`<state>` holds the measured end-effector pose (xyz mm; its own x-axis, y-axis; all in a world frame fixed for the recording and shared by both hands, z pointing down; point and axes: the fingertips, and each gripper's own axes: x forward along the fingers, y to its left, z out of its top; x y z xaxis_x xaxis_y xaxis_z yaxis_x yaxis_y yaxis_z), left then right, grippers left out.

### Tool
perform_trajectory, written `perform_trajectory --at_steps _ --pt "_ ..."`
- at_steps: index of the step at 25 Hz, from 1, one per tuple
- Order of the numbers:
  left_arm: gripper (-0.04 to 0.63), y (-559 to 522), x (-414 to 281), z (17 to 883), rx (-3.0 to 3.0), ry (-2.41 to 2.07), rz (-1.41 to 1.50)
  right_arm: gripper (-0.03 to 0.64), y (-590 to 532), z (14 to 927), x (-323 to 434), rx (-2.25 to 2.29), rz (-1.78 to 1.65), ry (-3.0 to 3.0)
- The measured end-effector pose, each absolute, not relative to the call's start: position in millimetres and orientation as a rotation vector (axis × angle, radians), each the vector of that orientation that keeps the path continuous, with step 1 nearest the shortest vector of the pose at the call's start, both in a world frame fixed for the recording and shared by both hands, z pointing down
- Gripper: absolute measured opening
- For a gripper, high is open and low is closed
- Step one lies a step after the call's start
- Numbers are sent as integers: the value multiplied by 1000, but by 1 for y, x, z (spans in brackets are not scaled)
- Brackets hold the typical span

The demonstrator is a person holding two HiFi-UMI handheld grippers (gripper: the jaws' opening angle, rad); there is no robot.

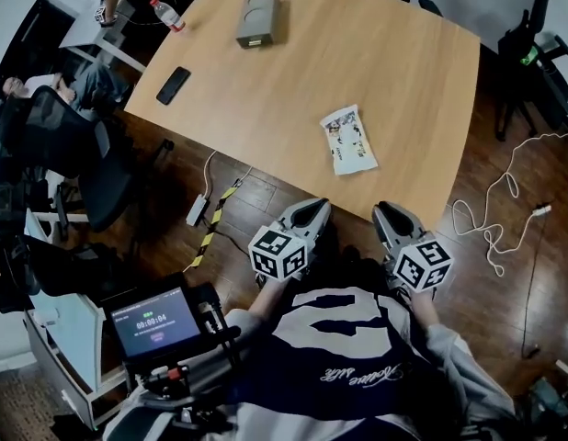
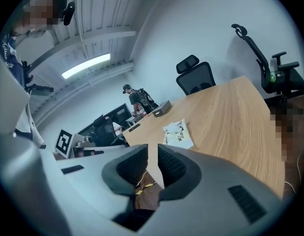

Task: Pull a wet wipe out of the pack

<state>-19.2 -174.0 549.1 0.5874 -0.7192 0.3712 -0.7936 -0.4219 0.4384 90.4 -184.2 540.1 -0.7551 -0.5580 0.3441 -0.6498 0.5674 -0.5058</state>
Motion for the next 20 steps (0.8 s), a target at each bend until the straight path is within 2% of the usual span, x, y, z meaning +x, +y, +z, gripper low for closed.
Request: perform_trajectory --at_steps 11,20 --pt "3 -297 -11 599 2404 -880 536 63 -280 551 54 1148 953 -2523" --pt "3 -282 -1 644 2478 -709 868 83 -281 559 44 1132 852 -2468"
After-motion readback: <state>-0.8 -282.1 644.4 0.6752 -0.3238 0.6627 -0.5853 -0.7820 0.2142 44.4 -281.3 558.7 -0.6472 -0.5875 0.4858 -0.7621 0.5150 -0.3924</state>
